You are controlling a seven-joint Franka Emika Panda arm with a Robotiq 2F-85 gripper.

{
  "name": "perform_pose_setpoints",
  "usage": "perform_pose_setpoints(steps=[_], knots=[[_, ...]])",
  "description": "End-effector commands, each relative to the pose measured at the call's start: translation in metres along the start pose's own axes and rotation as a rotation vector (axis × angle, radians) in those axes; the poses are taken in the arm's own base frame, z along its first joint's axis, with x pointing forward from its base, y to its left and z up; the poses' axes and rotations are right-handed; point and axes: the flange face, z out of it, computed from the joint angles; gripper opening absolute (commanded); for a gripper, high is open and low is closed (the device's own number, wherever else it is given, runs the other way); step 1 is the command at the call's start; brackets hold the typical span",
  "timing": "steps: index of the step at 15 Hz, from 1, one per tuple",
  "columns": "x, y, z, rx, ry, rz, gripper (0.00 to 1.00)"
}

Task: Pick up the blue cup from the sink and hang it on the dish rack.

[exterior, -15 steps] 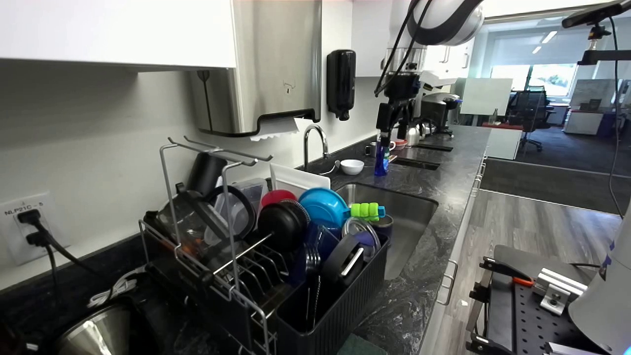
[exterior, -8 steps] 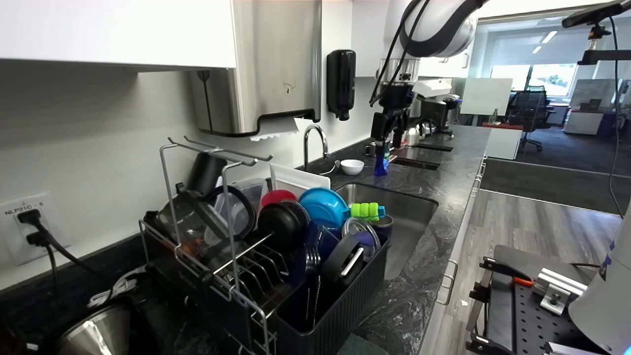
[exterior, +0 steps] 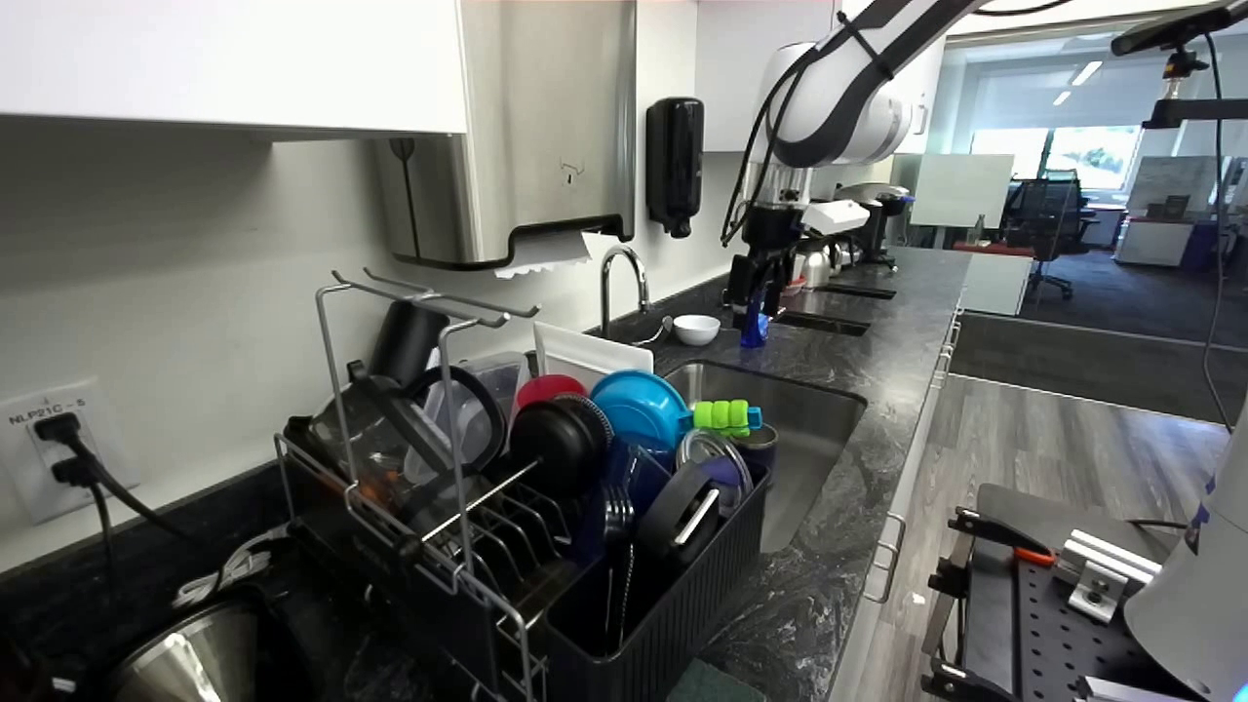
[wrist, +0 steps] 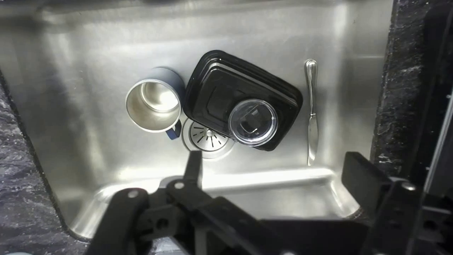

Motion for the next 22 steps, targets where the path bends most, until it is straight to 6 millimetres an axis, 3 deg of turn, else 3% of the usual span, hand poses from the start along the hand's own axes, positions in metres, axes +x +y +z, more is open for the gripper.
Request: perform_pose_setpoints(steps=[1, 10, 14, 22], knots=[[0.016, 0.027, 0.025, 0.025, -0.027, -0.045, 1.00], [0.038, 0.099, 0.104, 0.011, -0.127, -0.069, 1.00], [0.046, 0.113, 0.136, -0.025, -0.168, -0.070, 1.00], [0.045, 0.111, 0.141, -0.031, -0.186, -0.067, 1.00]])
